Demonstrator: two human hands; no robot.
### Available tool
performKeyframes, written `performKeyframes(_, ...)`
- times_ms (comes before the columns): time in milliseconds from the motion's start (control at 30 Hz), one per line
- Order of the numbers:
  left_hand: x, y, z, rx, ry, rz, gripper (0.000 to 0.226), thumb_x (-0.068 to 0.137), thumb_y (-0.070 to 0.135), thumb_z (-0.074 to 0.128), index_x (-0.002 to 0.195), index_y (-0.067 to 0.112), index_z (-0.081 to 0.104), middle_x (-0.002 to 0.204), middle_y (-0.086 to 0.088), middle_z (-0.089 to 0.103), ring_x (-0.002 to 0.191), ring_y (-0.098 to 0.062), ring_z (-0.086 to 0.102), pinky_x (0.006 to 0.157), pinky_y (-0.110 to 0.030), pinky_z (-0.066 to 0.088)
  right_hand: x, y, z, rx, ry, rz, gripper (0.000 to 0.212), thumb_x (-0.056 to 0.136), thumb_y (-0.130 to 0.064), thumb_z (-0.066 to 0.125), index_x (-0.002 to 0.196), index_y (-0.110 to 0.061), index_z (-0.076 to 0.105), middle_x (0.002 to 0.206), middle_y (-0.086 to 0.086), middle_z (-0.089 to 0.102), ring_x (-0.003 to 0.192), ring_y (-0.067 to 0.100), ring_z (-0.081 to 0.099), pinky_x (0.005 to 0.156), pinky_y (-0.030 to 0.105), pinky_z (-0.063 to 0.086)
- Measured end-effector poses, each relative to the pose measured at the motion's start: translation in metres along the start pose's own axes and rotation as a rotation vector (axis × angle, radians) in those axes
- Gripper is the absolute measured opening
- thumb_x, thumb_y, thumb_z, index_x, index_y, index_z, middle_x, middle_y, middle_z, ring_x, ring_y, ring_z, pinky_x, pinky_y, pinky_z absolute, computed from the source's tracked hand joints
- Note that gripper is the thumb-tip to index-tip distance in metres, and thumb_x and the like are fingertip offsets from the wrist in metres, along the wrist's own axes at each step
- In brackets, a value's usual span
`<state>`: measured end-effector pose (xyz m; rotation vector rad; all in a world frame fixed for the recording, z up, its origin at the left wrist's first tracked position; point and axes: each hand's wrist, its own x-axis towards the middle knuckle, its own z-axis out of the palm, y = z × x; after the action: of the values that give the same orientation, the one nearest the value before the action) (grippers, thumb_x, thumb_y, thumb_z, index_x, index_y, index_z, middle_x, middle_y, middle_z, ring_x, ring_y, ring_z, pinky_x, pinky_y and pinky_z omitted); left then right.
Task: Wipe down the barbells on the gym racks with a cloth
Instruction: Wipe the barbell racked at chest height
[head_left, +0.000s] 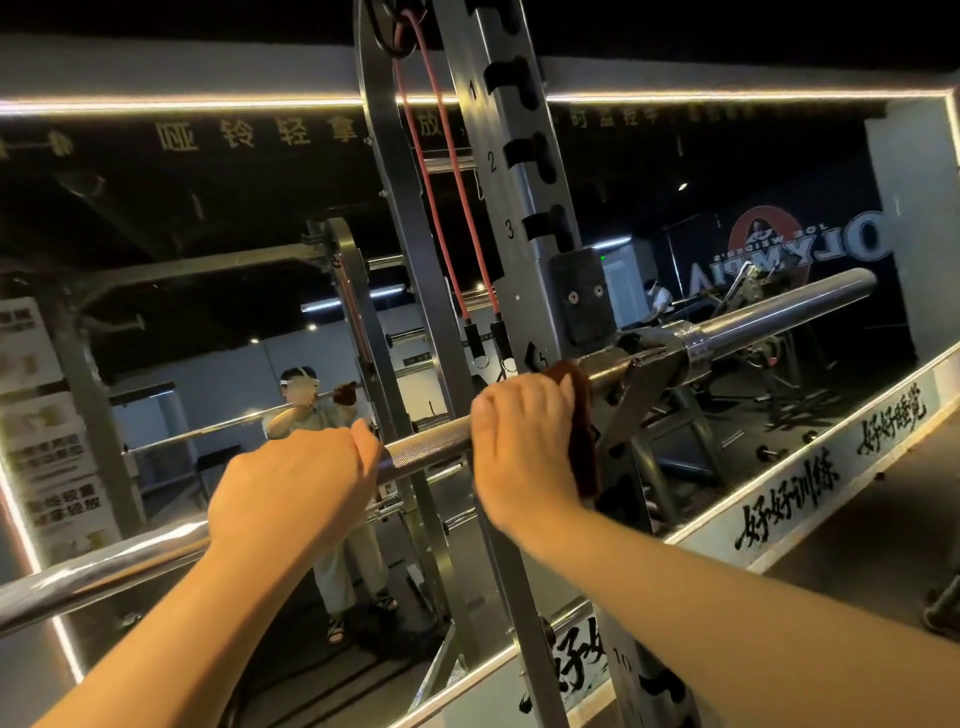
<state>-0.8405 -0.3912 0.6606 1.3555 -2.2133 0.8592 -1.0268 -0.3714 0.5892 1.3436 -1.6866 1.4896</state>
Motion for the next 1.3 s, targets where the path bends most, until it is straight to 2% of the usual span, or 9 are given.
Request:
performKeyframes(200, 0.004, 0.000, 0.003, 0.031, 0.016, -0.005, 0.051, 0.105, 0.046, 0.012, 0.077, 0.024, 0.047, 0.063, 0.005, 0.056, 0.057, -0.011, 0.057, 0.069, -0.029, 0.055, 0.025, 0.055, -0.021, -0.017, -0.078, -0.309, 0.046, 0.108, -0.053, 0.020, 0.108, -0.028, 0.058, 0.103, -0.012, 0.055, 0.104, 0.012, 0.052, 0.113, 0.032, 0.028)
performKeyframes(300, 0.000, 0.003, -0.001, 0.163, 0.019, 0.044, 0.033, 0.107, 0.043, 0.022, 0.091, 0.022, 0.040, 0.069, 0.005, 0.052, 0.058, -0.011, 0.052, 0.057, -0.026, 0.046, 0.034, 0.080, -0.021, -0.027, 0.067, -0.165, 0.039, 0.110, -0.043, 0.024, 0.097, -0.026, 0.056, 0.094, -0.009, 0.053, 0.099, 0.017, 0.053, 0.115, 0.040, 0.030)
performKeyframes(433, -0.002, 0.005, -0.001, 0.187, 0.032, 0.021, 0.024, 0.108, 0.036, 0.031, 0.091, 0.020, 0.040, 0.069, 0.002, 0.048, 0.057, -0.014, 0.049, 0.056, -0.032, 0.046, 0.024, 0.029, -0.004, 0.002, 0.137, 0.042, 0.045, 0.108, -0.038, 0.021, 0.090, -0.023, 0.060, 0.093, -0.007, 0.056, 0.106, 0.020, 0.053, 0.123, 0.047, 0.019)
performKeyframes(633, -0.009, 0.010, 0.002, 0.171, 0.109, -0.050, 0.026, 0.107, 0.032, 0.027, 0.089, 0.019, 0.041, 0.066, 0.001, 0.049, 0.052, -0.015, 0.047, 0.046, -0.030, 0.033, -0.002, -0.009, -0.001, 0.002, -0.117, -0.309, 0.041, 0.107, -0.046, 0.023, 0.108, -0.025, 0.057, 0.107, -0.008, 0.056, 0.109, 0.016, 0.050, 0.117, 0.042, 0.026)
performKeyframes(767, -0.015, 0.011, 0.004, 0.106, 0.160, -0.049, 0.039, 0.108, 0.037, 0.022, 0.080, 0.023, 0.045, 0.065, 0.003, 0.054, 0.056, -0.017, 0.055, 0.058, -0.037, 0.055, 0.022, 0.039, -0.021, -0.164, -0.229, -0.555, 0.044, 0.105, -0.057, 0.031, 0.130, -0.027, 0.052, 0.120, -0.006, 0.060, 0.114, 0.017, 0.053, 0.109, 0.040, 0.036)
performKeyframes(900, -0.015, 0.014, 0.005, 0.107, 0.178, -0.038, 0.039, 0.107, 0.033, 0.025, 0.075, 0.022, 0.043, 0.062, 0.003, 0.052, 0.055, -0.018, 0.056, 0.060, -0.040, 0.057, 0.028, 0.078, -0.030, -0.102, -0.055, -0.297, 0.044, 0.108, -0.051, 0.021, 0.111, -0.026, 0.056, 0.107, -0.004, 0.058, 0.108, 0.021, 0.053, 0.113, 0.042, 0.032)
performKeyframes(1033, -0.014, 0.016, 0.006, 0.187, 0.169, -0.053, 0.034, 0.107, 0.032, 0.025, 0.082, 0.023, 0.047, 0.064, 0.004, 0.052, 0.057, -0.015, 0.056, 0.059, -0.035, 0.057, 0.016, 0.046, -0.016, -0.003, 0.010, -0.072, 0.044, 0.106, -0.044, 0.019, 0.107, -0.022, 0.057, 0.115, -0.002, 0.057, 0.125, 0.023, 0.046, 0.125, 0.052, 0.012)
performKeyframes(1200, -0.012, 0.015, 0.009, 0.176, 0.150, -0.101, 0.041, 0.104, 0.037, 0.014, 0.078, 0.026, 0.043, 0.063, 0.004, 0.053, 0.054, -0.013, 0.053, 0.057, -0.030, 0.052, 0.010, 0.058, -0.017, -0.105, -0.079, -0.398, 0.037, 0.108, -0.043, 0.025, 0.125, -0.024, 0.051, 0.126, -0.005, 0.054, 0.131, 0.020, 0.045, 0.126, 0.050, 0.012)
performKeyframes(1300, -0.012, 0.018, 0.007, 0.194, 0.150, -0.097, 0.037, 0.105, 0.037, 0.020, 0.080, 0.024, 0.043, 0.064, 0.005, 0.052, 0.056, -0.013, 0.054, 0.058, -0.030, 0.052, 0.028, 0.089, -0.025, -0.060, -0.056, -0.333, 0.038, 0.108, -0.049, 0.028, 0.125, -0.022, 0.049, 0.121, -0.002, 0.058, 0.124, 0.019, 0.050, 0.125, 0.043, 0.017)
